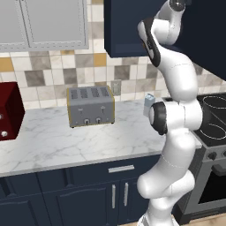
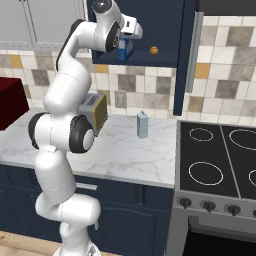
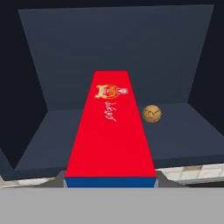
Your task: Pick the boxed food and boxed food from the counter and place them in the cabinets closest to them.
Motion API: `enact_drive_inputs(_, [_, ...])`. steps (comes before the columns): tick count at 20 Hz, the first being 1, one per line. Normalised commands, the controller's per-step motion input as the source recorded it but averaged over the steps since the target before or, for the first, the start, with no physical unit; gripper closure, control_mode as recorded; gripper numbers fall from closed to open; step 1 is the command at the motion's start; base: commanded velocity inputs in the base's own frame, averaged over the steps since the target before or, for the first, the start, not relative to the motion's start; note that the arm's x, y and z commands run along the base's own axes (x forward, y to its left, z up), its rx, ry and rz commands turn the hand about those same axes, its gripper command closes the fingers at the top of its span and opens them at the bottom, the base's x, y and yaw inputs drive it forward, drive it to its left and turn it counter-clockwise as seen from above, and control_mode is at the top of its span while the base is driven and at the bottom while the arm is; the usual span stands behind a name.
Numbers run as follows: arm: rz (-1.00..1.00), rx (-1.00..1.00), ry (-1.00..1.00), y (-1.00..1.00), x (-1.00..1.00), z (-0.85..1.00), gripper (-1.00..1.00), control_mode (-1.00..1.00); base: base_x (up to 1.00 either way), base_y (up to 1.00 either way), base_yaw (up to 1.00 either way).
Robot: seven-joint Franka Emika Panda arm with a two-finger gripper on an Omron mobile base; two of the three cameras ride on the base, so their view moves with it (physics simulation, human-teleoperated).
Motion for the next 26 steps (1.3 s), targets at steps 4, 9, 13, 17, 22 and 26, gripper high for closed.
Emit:
enact_drive_inputs(4, [0.00, 0.00, -0.01, -0.03, 0.02, 0.00, 1.00, -1.00, 0.00, 0.00, 0.00])
enact_drive_inputs(9, [0.00, 0.00, 0.00, -0.01, 0.03, 0.00, 1.00, -1.00, 0.00, 0.00, 0.00])
enact_drive_inputs(13, [0.01, 0.00, 0.00, -0.09, 0.08, 0.00, 1.00, -1.00, 0.00, 0.00, 0.00])
enact_drive_inputs(17, [0.03, 0.00, 0.00, -0.14, 0.05, 0.00, 1.00, -1.00, 0.00, 0.00, 0.00])
enact_drive_inputs(22, [0.01, 0.00, 0.00, -0.05, 0.00, 0.00, 1.00, -1.00, 0.00, 0.00, 0.00])
enact_drive_inputs(26, [0.00, 0.00, -0.01, 0.00, 0.05, 0.00, 1.00, -1.00, 0.00, 0.00, 0.00])
